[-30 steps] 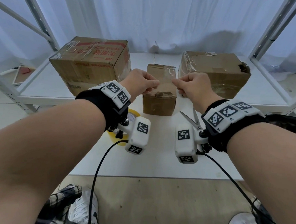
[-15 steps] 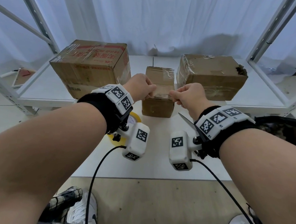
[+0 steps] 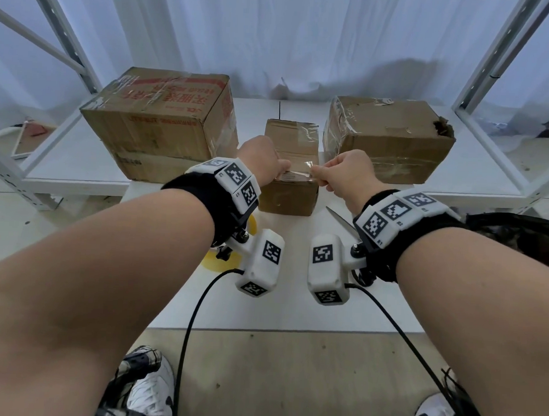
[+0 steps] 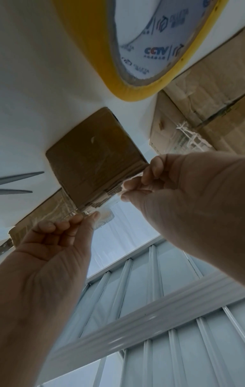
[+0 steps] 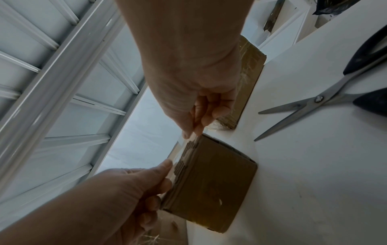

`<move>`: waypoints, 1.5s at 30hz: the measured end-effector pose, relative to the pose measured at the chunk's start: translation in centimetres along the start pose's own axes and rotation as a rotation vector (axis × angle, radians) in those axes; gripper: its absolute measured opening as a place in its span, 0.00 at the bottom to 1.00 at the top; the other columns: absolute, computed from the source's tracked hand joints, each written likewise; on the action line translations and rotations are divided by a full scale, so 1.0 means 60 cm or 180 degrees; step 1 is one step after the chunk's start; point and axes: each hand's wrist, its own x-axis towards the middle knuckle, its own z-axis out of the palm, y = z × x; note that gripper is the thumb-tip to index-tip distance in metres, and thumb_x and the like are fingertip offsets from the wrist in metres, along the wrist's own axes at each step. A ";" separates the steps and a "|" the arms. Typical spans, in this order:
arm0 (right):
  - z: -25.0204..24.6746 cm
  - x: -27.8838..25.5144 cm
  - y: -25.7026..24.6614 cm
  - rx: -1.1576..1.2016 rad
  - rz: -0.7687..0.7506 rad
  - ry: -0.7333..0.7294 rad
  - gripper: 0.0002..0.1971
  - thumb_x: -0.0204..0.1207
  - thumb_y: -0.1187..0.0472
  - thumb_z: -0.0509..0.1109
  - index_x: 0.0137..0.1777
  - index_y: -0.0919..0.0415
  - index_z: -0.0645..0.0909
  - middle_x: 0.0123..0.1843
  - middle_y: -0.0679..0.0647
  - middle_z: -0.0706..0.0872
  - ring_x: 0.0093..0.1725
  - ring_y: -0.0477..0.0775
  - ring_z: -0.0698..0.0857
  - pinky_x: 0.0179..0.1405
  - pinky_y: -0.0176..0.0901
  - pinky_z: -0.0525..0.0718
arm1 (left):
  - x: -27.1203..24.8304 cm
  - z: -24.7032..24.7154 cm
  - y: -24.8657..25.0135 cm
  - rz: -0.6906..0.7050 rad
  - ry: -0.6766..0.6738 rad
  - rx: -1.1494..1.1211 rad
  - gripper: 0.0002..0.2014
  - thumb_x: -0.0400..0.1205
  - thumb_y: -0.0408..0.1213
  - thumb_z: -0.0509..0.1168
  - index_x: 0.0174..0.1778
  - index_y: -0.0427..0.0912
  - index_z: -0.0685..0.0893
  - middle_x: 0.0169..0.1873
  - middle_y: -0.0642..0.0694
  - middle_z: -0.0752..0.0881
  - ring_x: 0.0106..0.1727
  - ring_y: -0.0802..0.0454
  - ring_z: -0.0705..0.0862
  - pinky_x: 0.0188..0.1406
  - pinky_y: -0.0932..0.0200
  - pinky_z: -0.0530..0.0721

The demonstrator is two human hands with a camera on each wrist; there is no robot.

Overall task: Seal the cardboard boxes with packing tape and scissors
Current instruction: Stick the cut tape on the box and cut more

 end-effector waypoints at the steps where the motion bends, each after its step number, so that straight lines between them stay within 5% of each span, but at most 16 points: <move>1: 0.001 0.001 0.001 -0.0012 0.0002 0.0001 0.16 0.75 0.59 0.75 0.27 0.58 0.80 0.31 0.52 0.86 0.33 0.48 0.81 0.44 0.46 0.82 | 0.002 0.002 0.001 -0.0003 0.0004 0.0079 0.15 0.82 0.42 0.66 0.48 0.32 0.89 0.48 0.38 0.89 0.52 0.44 0.87 0.51 0.55 0.82; 8: 0.007 0.003 0.002 -0.0166 0.0027 0.0078 0.14 0.74 0.61 0.75 0.28 0.60 0.81 0.40 0.62 0.91 0.36 0.53 0.83 0.49 0.52 0.86 | 0.015 0.014 0.001 0.0097 0.0051 0.0448 0.16 0.84 0.46 0.64 0.53 0.34 0.85 0.48 0.40 0.87 0.51 0.44 0.85 0.51 0.55 0.82; 19: 0.011 0.004 0.005 -0.0194 0.0070 0.0129 0.16 0.75 0.61 0.74 0.28 0.61 0.75 0.35 0.59 0.88 0.37 0.55 0.84 0.51 0.54 0.86 | 0.015 0.019 0.002 0.0293 0.0139 0.0678 0.15 0.83 0.44 0.66 0.57 0.35 0.80 0.53 0.39 0.86 0.53 0.43 0.84 0.50 0.55 0.80; 25: 0.012 0.004 0.021 0.0049 0.0080 -0.0187 0.11 0.80 0.57 0.69 0.38 0.59 0.75 0.33 0.55 0.84 0.32 0.51 0.81 0.38 0.46 0.83 | 0.000 0.009 -0.027 0.0115 0.0035 0.0637 0.24 0.83 0.52 0.64 0.66 0.37 0.70 0.56 0.39 0.83 0.55 0.41 0.83 0.53 0.49 0.82; 28: 0.007 0.004 0.031 -0.0165 -0.0298 0.0220 0.06 0.83 0.58 0.64 0.52 0.61 0.78 0.49 0.58 0.85 0.46 0.54 0.83 0.50 0.45 0.82 | -0.012 0.000 -0.043 0.0587 0.0455 0.0950 0.18 0.85 0.47 0.62 0.63 0.38 0.75 0.58 0.39 0.79 0.60 0.42 0.78 0.60 0.49 0.76; 30: -0.003 -0.003 0.029 -0.0786 -0.1157 0.0792 0.13 0.86 0.61 0.59 0.65 0.64 0.78 0.63 0.60 0.81 0.60 0.56 0.81 0.60 0.37 0.73 | -0.020 -0.002 -0.041 0.1232 0.0781 0.1031 0.15 0.87 0.44 0.57 0.64 0.41 0.80 0.63 0.42 0.77 0.66 0.43 0.74 0.68 0.49 0.68; 33: 0.010 -0.017 0.024 -0.1440 -0.2088 -0.0120 0.22 0.88 0.58 0.53 0.81 0.62 0.64 0.79 0.58 0.70 0.78 0.55 0.69 0.77 0.44 0.65 | -0.024 0.018 -0.027 0.1641 0.0485 0.1245 0.19 0.89 0.45 0.51 0.74 0.50 0.76 0.76 0.48 0.71 0.78 0.45 0.64 0.75 0.45 0.57; 35: 0.029 -0.020 0.039 -0.1889 -0.1766 -0.0847 0.28 0.89 0.54 0.50 0.85 0.62 0.49 0.86 0.57 0.55 0.85 0.53 0.53 0.84 0.47 0.52 | -0.021 0.039 -0.032 0.1505 0.0103 0.1523 0.21 0.89 0.46 0.49 0.79 0.54 0.68 0.81 0.52 0.63 0.83 0.47 0.55 0.79 0.44 0.51; 38: 0.036 -0.018 0.054 -0.2364 -0.1563 -0.1021 0.31 0.88 0.50 0.48 0.85 0.61 0.41 0.87 0.55 0.43 0.85 0.52 0.41 0.84 0.51 0.44 | -0.013 0.045 -0.057 0.1436 -0.0105 0.1507 0.23 0.90 0.47 0.48 0.82 0.54 0.63 0.83 0.51 0.59 0.84 0.46 0.53 0.81 0.40 0.52; 42: 0.023 -0.013 0.055 -0.2411 -0.1707 -0.0945 0.29 0.89 0.52 0.48 0.85 0.63 0.47 0.87 0.56 0.46 0.85 0.52 0.44 0.82 0.43 0.44 | -0.009 0.028 -0.087 0.1514 -0.0147 0.1050 0.22 0.89 0.45 0.51 0.81 0.47 0.67 0.83 0.42 0.61 0.84 0.42 0.55 0.82 0.48 0.51; 45: 0.008 -0.012 0.065 -0.2225 -0.1808 -0.0689 0.26 0.89 0.54 0.50 0.84 0.62 0.57 0.86 0.55 0.55 0.84 0.53 0.57 0.79 0.40 0.54 | -0.015 0.023 -0.093 0.1565 -0.0052 0.0886 0.21 0.89 0.44 0.54 0.78 0.45 0.72 0.81 0.40 0.65 0.82 0.41 0.60 0.81 0.49 0.55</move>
